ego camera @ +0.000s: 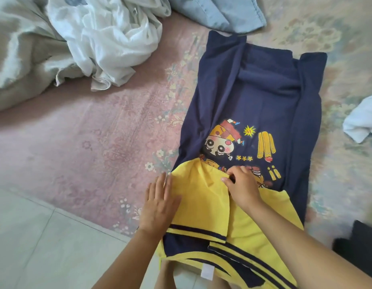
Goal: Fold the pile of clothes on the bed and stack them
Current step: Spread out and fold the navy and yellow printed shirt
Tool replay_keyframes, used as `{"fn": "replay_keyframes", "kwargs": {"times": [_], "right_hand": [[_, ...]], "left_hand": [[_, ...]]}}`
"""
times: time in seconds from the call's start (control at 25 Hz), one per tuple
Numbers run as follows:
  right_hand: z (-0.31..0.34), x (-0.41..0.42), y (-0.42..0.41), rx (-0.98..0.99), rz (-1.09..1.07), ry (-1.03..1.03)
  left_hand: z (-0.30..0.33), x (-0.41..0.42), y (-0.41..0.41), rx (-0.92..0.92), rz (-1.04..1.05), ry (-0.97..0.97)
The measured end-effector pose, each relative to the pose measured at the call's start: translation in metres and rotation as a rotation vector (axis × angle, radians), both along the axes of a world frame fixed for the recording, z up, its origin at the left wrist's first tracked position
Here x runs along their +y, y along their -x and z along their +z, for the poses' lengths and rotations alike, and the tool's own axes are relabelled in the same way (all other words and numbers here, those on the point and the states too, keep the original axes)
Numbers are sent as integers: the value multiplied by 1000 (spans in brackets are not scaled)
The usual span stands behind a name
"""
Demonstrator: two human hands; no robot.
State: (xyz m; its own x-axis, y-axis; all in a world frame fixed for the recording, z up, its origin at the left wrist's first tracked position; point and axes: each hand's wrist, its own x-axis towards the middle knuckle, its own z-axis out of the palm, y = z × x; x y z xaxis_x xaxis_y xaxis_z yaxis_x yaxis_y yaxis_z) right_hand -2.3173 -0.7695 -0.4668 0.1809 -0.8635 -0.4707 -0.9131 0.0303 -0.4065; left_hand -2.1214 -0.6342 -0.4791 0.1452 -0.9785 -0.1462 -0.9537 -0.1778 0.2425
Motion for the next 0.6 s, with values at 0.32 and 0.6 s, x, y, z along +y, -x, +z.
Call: {"fn": "replay_keyframes", "kwargs": {"times": [0.32, 0.6], "right_hand": [[1, 24, -13, 202, 137, 137], [7, 0, -66, -266, -146, 107]], "left_hand": [[20, -12, -26, 300, 682, -274], [14, 25, -34, 313, 620, -445]]}}
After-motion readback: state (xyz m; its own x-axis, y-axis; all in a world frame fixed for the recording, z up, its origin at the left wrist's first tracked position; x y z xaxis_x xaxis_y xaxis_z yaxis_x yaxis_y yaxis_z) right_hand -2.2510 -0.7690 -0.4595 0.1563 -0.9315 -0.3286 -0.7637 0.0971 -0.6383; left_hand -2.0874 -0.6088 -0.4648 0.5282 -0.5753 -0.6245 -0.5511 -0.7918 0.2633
